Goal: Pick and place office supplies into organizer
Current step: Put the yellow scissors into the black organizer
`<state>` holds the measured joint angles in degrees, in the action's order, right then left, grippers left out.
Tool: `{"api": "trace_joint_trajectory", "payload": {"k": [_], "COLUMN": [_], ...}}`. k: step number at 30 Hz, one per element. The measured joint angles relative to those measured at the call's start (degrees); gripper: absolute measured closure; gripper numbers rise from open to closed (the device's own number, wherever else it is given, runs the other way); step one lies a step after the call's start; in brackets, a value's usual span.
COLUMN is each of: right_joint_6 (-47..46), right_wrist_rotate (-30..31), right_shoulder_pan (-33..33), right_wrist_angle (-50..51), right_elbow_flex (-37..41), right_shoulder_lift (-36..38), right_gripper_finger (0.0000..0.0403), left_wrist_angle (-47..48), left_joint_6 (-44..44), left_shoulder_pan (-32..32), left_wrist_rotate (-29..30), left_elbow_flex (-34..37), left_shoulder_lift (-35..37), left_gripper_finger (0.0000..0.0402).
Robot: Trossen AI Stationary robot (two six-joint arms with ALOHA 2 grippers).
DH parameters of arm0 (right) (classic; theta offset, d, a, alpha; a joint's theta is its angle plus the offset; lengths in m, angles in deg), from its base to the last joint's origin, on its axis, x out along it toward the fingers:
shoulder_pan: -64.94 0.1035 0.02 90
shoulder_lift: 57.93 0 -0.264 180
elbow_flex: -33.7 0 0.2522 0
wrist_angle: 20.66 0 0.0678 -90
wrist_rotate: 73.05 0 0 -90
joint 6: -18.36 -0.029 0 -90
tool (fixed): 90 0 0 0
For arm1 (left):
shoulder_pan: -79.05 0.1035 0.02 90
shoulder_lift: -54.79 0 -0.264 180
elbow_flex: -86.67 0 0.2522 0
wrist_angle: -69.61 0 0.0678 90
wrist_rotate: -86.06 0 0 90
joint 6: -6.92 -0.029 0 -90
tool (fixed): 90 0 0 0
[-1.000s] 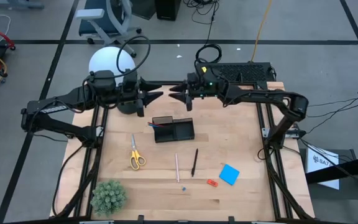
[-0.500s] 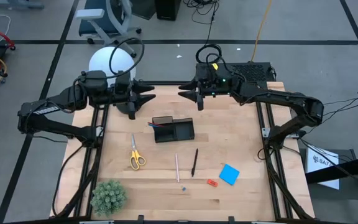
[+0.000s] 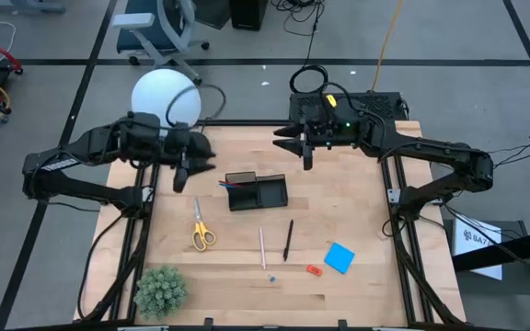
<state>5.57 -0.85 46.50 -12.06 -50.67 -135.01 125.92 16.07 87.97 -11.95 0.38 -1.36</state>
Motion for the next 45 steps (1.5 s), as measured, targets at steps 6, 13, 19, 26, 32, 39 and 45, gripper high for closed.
{"api": "trace_joint_trajectory", "payload": {"k": [6,13,19,26,32,39,45], "right_joint_6": [-0.2,-0.2,-0.2,0.0,-0.5,-1.7,-2.2], "right_wrist_rotate": [-0.1,0.0,0.1,2.6,2.8,2.8,2.7], "right_shoulder_pan": [0.3,0.1,0.1,0.1,0.2,0.5,0.9], "right_wrist_angle": [0.7,0.7,0.9,0.8,0.7,0.5,0.3], "right_elbow_flex": [0.0,0.0,0.0,0.0,0.0,0.0,0.0], "right_shoulder_lift": [-0.1,-0.1,-0.4,-0.4,-0.4,-0.4,-0.4], "right_gripper_finger": [0.0259,0.0259,0.0259,0.0259,0.0259,0.0259,0.0259], "left_wrist_angle": [8.3,16.5,25.3,26.6,23.2,11.6,3.9], "left_joint_6": [0.7,2.5,2.0,-1.6,-1.3,2.6,4.7], "left_shoulder_pan": [-5.4,-13.0,-18.4,-23.8,-28.3,-32.6,-35.6], "left_wrist_rotate": [-2.1,0.9,5.1,6.6,6.6,6.2,6.1], "left_elbow_flex": [0.0,0.0,0.0,0.5,6.3,17.5,24.8], "left_shoulder_lift": [-0.4,-0.6,-3.2,-8.6,-11.1,-10.0,-10.3], "left_gripper_finger": [0.0236,0.0236,0.0236,0.0236,0.0236,0.0236,0.0236]}}
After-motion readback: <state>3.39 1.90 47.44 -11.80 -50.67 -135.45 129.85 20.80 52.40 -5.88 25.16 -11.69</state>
